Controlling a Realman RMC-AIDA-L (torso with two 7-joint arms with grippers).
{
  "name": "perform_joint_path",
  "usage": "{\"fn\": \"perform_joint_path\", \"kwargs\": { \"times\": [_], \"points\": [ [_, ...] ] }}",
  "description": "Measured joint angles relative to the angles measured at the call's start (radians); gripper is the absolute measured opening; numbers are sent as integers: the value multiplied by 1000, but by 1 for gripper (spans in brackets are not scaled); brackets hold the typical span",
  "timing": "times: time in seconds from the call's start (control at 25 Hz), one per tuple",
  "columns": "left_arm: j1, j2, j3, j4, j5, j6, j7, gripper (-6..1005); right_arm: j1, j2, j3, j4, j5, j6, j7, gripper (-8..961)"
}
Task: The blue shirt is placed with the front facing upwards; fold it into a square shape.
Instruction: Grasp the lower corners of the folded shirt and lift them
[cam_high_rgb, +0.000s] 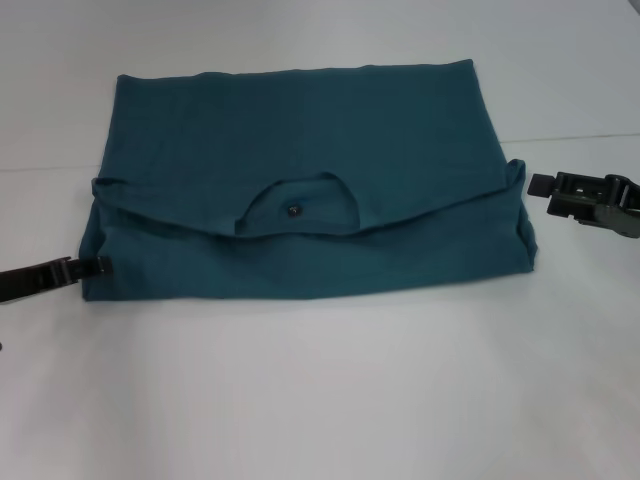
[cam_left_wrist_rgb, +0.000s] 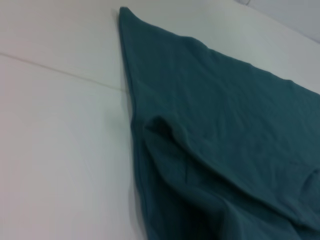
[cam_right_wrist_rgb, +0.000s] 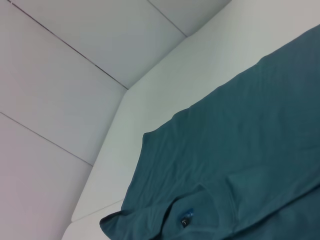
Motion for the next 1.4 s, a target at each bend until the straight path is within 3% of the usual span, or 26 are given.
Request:
{"fn": "perform_joint_path", "kwargs": {
  "times": [0.28,0.56,0.96,1.4],
  "points": [
    [-21,-13,-2,-40,-1,-17,34,644,0,-5,5,21,-1,2,-7,679],
    [-52,-13,4,-87,7,-72,48,644,-6,-7,6,31,-1,3,-11,673],
    [-43,-9,-4,-54,-5,-75,47,644,-12,-10,17,31,0,3,-11,664],
    [-60,-13,5,-104,6,-104,64,635,-12,-9,17,30,-1,5,-13,655]
  ]
}}
